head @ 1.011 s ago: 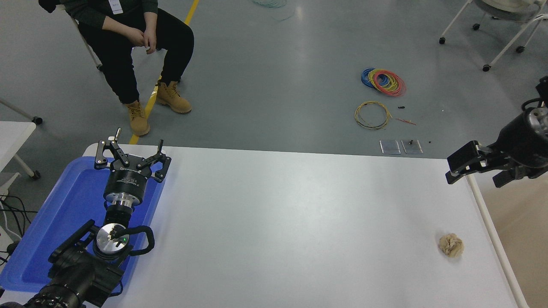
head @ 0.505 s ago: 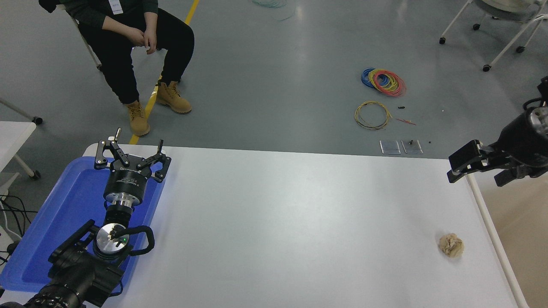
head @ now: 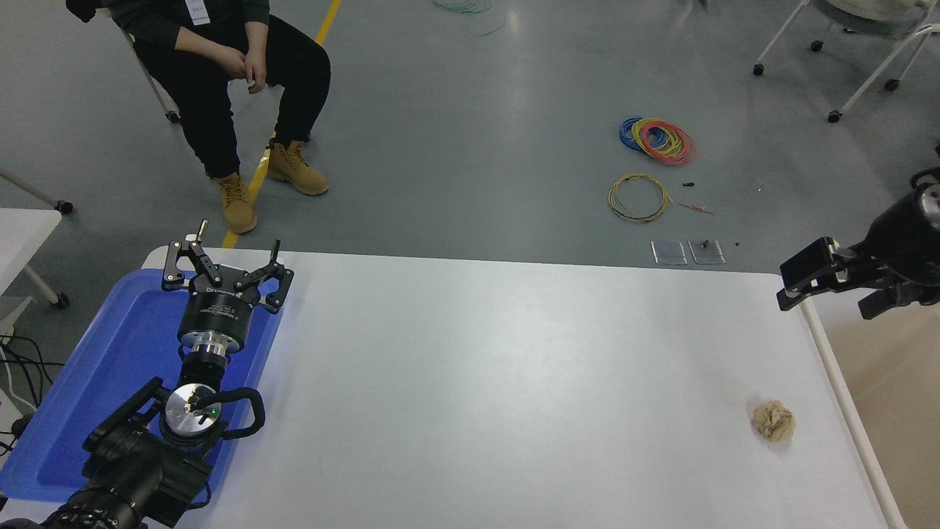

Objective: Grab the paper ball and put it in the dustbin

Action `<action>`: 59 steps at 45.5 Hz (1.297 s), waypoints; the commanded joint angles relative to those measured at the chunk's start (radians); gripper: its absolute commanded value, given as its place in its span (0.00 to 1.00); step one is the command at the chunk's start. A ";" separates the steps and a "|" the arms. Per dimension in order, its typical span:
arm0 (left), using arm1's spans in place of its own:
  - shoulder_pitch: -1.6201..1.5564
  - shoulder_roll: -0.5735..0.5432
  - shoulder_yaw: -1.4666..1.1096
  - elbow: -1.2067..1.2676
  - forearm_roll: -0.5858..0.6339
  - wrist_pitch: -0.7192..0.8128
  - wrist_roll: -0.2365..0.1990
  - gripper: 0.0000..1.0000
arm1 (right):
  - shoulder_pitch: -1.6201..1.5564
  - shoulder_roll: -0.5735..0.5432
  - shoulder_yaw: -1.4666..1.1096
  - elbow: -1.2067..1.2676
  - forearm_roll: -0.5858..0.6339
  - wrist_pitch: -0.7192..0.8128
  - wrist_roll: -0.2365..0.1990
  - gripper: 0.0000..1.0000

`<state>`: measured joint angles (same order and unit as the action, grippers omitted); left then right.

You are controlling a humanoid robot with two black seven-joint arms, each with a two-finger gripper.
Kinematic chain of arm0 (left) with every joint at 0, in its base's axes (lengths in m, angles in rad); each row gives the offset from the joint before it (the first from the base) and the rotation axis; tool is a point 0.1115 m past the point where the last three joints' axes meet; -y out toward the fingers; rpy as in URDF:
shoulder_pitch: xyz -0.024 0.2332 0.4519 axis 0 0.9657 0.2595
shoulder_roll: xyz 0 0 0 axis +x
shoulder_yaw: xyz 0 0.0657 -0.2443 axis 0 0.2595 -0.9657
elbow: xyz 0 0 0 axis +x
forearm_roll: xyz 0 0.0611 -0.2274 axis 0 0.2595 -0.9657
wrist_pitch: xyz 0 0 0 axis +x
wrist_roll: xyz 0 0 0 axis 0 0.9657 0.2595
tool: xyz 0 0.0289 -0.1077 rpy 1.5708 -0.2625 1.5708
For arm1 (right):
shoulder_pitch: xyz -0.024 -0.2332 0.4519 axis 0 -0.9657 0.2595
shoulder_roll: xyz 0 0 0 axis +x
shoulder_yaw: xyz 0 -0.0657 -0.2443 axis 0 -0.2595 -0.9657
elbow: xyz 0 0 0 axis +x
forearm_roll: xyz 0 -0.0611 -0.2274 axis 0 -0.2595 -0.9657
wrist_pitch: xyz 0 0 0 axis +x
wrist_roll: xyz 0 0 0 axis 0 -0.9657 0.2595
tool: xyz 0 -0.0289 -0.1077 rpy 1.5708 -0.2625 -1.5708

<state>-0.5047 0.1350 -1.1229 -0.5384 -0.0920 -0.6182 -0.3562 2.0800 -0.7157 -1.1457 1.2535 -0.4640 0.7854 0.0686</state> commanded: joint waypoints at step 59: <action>0.000 0.000 0.000 0.000 0.000 0.000 0.000 1.00 | -0.707 -0.010 0.257 -0.160 0.005 -0.506 0.002 1.00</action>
<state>-0.5047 0.1349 -1.1229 -0.5385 -0.0920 -0.6182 -0.3561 1.5557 -0.7397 -1.0035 1.0982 -0.4602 0.3913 0.0709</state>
